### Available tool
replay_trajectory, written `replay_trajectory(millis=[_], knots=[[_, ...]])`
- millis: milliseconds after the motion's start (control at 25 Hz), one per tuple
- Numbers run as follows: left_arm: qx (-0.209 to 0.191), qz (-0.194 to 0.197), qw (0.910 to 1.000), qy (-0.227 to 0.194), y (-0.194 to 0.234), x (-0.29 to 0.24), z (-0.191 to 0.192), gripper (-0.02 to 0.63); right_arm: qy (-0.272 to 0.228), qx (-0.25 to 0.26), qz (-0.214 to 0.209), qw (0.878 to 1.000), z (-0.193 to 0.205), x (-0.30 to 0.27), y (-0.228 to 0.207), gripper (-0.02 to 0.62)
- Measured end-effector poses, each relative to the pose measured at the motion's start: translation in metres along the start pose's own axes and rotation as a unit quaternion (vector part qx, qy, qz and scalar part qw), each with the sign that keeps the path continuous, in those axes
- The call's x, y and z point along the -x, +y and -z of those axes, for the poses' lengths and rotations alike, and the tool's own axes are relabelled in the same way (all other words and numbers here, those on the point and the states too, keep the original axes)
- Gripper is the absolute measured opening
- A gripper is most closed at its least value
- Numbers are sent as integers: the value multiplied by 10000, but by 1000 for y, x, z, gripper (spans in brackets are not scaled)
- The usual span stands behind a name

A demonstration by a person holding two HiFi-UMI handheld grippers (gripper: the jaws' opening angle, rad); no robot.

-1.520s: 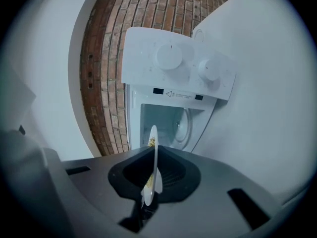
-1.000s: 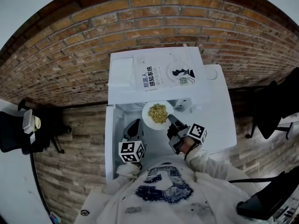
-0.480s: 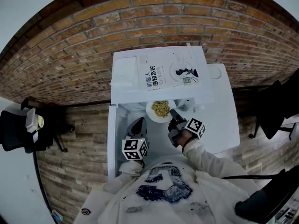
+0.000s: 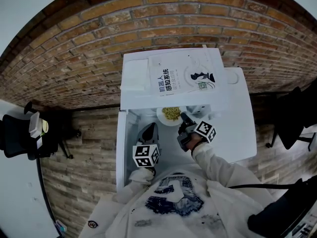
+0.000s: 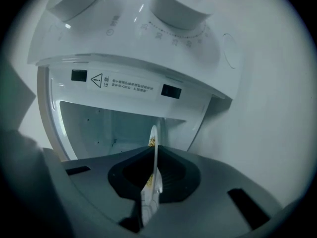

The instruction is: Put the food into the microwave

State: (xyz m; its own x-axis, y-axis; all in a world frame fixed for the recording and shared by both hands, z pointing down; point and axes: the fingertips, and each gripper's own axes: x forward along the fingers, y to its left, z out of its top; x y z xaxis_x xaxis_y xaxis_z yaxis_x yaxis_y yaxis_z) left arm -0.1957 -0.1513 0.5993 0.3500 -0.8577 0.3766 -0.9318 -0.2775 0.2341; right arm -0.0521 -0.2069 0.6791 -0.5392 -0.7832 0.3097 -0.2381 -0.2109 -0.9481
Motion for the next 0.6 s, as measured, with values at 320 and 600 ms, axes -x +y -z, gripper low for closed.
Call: replay_trajectory(millis=[320, 600], knots=[[65, 14, 10000, 51, 3, 1, 1, 8, -56, -60, 113, 9999, -2, -16, -4, 25], [128, 35, 9999, 108, 5, 0, 5, 8, -110, -25, 228, 9997, -3, -24, -8, 25]])
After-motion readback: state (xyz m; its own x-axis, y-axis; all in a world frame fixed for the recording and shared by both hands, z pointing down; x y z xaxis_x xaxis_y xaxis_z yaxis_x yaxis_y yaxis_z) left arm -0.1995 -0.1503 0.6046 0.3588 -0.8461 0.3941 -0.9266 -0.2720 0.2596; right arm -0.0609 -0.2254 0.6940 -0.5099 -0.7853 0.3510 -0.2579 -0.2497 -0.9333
